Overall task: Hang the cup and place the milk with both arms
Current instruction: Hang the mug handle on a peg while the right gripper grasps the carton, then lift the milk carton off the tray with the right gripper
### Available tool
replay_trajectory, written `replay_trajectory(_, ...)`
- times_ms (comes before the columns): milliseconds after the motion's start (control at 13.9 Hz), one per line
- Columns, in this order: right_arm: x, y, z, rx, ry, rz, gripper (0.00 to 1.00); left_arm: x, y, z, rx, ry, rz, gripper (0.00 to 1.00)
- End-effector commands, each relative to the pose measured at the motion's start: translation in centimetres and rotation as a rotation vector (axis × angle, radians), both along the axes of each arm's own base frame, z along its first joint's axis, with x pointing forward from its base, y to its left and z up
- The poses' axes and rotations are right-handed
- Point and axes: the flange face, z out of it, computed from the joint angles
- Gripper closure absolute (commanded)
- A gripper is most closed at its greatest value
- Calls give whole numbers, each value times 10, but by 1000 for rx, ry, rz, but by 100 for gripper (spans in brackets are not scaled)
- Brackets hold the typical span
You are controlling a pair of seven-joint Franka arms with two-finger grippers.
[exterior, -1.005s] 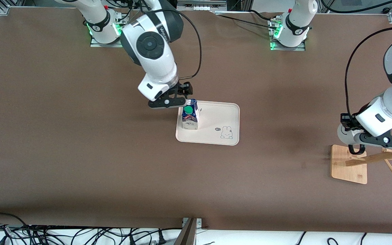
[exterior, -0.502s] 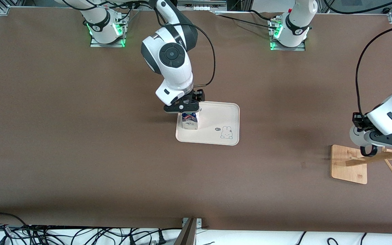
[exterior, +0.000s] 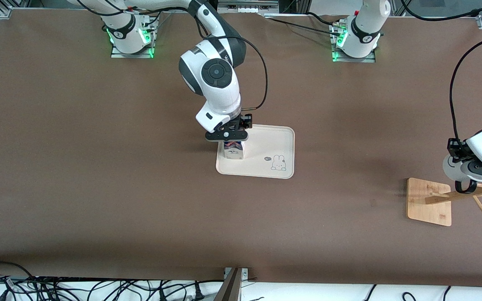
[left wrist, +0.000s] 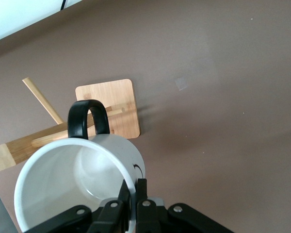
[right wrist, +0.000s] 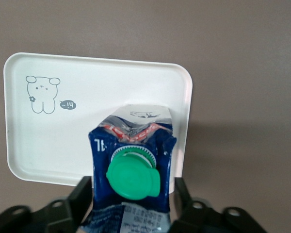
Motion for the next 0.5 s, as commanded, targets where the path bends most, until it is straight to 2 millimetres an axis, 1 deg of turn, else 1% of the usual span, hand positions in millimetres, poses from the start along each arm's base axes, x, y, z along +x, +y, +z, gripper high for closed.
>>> replay_trajectory(0,3,4,7,15,-10,-9,42,5,20,0,17,10,-14,100)
replay_trajectory(144,3,4,11,15,-8,-8,43,5,28,-3,17,18,-28,100)
replay_trajectory(215,2,4,17,21,-11,-6,43,6,34,-7,16,25,-30,100)
replay_trajectory(287,4,1,26,22,-8,-6,43,6,39,-9,14,29,-33,100)
replay_trajectory(431,10,-8,61,-5,25,-6,43,6,52,-17,2,43,-26,100)
